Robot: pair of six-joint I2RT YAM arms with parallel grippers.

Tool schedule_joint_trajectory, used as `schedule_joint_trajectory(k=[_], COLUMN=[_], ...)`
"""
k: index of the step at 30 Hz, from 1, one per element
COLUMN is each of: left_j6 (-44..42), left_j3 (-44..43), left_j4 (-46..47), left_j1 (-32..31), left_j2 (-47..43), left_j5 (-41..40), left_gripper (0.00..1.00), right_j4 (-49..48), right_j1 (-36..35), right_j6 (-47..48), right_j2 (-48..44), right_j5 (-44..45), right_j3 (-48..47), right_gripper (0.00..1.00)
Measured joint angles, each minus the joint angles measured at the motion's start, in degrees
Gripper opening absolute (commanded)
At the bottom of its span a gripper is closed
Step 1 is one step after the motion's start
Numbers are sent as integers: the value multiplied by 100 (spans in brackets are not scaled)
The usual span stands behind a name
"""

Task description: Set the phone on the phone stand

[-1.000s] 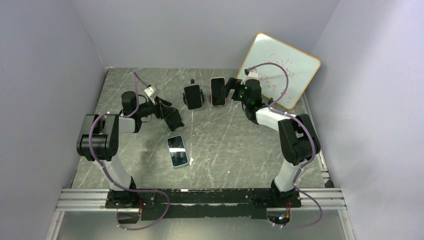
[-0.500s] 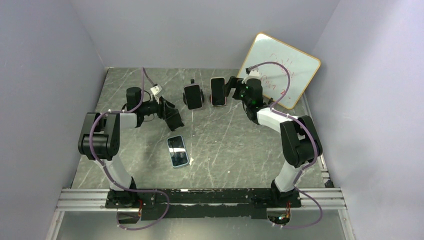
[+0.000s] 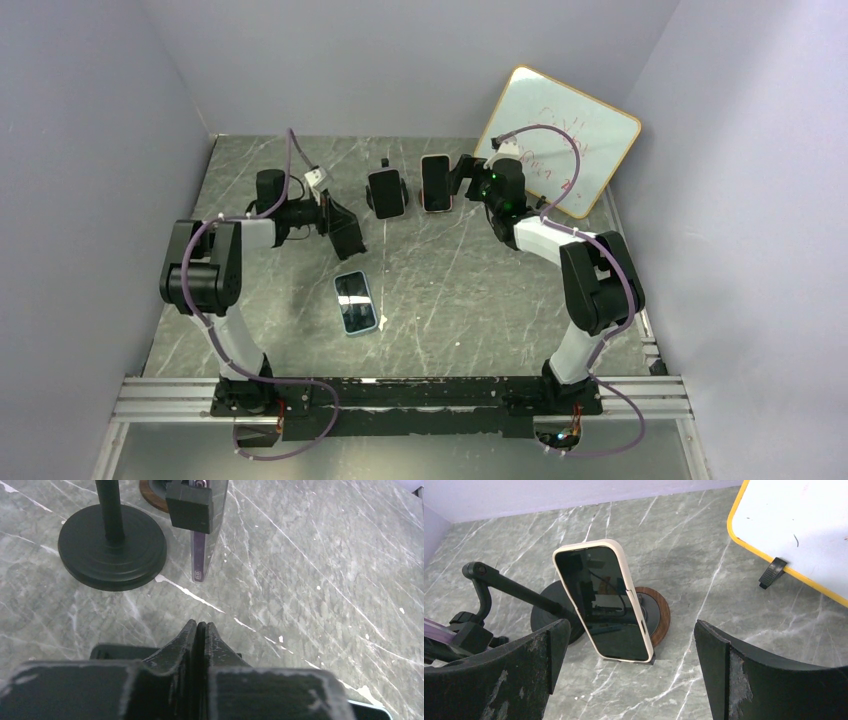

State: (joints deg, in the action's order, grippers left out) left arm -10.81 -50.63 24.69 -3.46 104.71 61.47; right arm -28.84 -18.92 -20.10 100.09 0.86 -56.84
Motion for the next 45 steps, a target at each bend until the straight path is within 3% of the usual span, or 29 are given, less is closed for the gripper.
schedule_joint_trajectory(k=[7,17,24,35,43,45], left_j6=[-514,-2260,-2688,-3641,-4360,-4588], left_j3=[-743,-2664,-2909,-4778,-5460,-5643], left_j4=[-1029,-3748,-4162,-5742,-6789,-7093], left_j1=[-2,195,514,756,822,835], left_j2=[387,1375,1550,2573,2973,3099], left_j5=[466,1143,1373,1449,1628,1720], left_gripper=[5,5,5,5,5,18], right_j4=[2,2,2,31,46,50], right_j1=[0,0,0,0,-2,-2], right_j6=[2,28,94,101,105,105], right_j2=[0,0,0,0,0,0], right_j5=[4,4,24,17,0,-2], right_j3=[0,0,0,-26,-146,-146], right_gripper=[100,100,100,100,100,100])
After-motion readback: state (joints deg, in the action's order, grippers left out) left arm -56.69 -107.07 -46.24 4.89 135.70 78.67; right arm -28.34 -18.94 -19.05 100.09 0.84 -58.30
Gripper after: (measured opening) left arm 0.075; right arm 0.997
